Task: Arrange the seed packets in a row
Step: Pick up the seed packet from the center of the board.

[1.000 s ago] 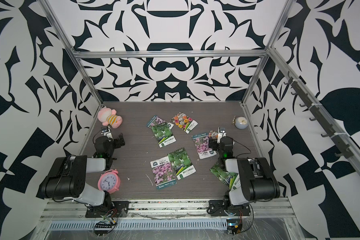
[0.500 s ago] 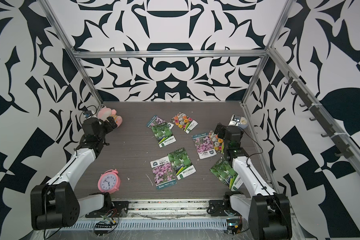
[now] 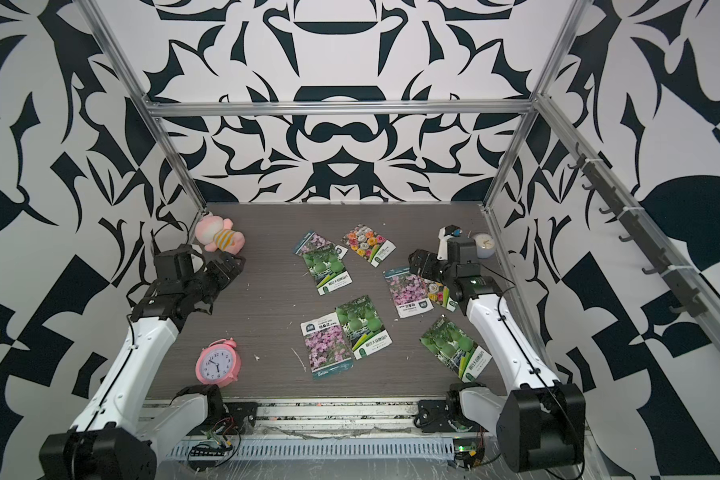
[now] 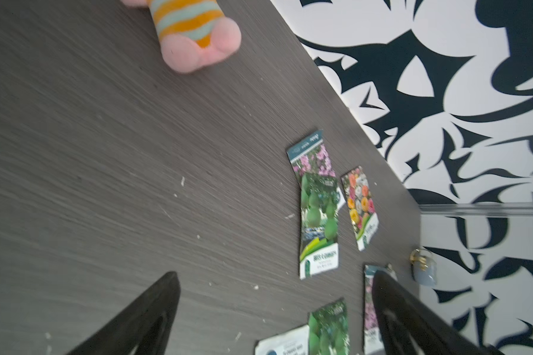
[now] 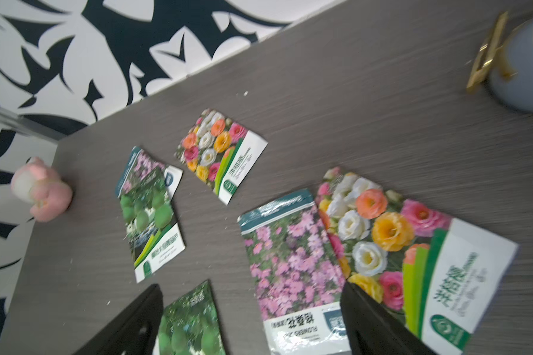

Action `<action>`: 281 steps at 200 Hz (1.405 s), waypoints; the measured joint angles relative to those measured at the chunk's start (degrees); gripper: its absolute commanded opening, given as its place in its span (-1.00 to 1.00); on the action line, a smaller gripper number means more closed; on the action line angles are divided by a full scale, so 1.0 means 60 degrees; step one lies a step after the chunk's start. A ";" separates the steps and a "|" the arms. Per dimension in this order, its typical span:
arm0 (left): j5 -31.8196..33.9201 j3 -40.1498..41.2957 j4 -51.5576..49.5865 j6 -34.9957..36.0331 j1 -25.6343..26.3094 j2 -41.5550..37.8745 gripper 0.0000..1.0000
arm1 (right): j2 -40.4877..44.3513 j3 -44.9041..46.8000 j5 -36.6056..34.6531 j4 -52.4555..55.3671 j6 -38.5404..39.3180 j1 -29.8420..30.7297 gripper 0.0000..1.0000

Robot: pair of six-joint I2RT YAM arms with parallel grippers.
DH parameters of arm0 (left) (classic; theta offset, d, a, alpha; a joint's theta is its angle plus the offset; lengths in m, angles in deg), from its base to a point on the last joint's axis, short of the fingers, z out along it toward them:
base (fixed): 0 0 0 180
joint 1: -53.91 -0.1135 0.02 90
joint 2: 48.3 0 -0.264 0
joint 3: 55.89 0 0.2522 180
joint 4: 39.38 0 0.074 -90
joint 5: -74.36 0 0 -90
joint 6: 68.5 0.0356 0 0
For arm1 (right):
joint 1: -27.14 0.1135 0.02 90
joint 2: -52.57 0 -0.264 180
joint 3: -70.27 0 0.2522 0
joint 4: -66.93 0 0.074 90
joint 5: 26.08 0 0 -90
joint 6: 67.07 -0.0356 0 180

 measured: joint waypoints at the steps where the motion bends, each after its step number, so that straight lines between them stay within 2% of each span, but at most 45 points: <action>1: -0.0058 0.0044 -0.0025 -0.0047 0.0007 -0.0047 0.99 | -0.0011 -0.0004 0.0029 0.0018 -0.0007 0.0022 0.81; 21: -0.0627 0.0623 -0.0357 -0.0532 0.0248 -0.0481 0.98 | -0.0452 -0.0087 0.0510 0.0481 -0.0361 0.0914 0.74; 41: -0.0914 0.1126 -0.0652 -0.0954 0.0889 -0.0561 0.94 | -0.0922 -0.0262 0.0699 0.0936 -0.0710 0.2036 0.66; 101: -0.0459 0.1840 -0.0630 -0.2557 0.4506 0.0452 0.73 | -0.2863 -0.1235 0.0412 0.1384 -0.1657 0.5493 0.33; 113: -0.0361 0.1963 -0.0554 -0.2856 0.5002 0.0776 0.71 | -0.3246 -0.1359 0.0328 0.1351 -0.1778 0.6033 0.18; 128: -0.0302 0.2204 -0.0244 -0.3155 0.5428 0.1071 0.55 | -0.3716 -0.1446 0.0372 0.1220 -0.1993 0.6557 0.00; 145: -0.0288 0.2452 0.0208 -0.3523 0.5741 0.1341 0.46 | -0.4193 -0.1512 0.0470 0.1045 -0.2127 0.6801 -0.14; 180: -0.0288 0.2914 0.1559 -0.4124 0.6113 0.1825 0.25 | -0.4874 -0.1515 0.0481 0.0805 -0.2404 0.6830 -0.19; 197: -0.0295 0.3002 0.2116 -0.4320 0.6193 0.2178 0.17 | -0.5147 -0.1537 0.0477 0.0761 -0.2463 0.6830 -0.33; 249: -0.0339 0.3002 0.2965 -0.4408 0.6298 0.2827 -0.13 | -0.6098 -0.1770 0.0488 0.0699 -0.2510 0.6830 -0.38; 281: -0.0346 0.3005 0.3173 -0.4375 0.6298 0.3093 -0.18 | -0.6247 -0.1945 0.0525 0.0703 -0.2484 0.6830 -0.40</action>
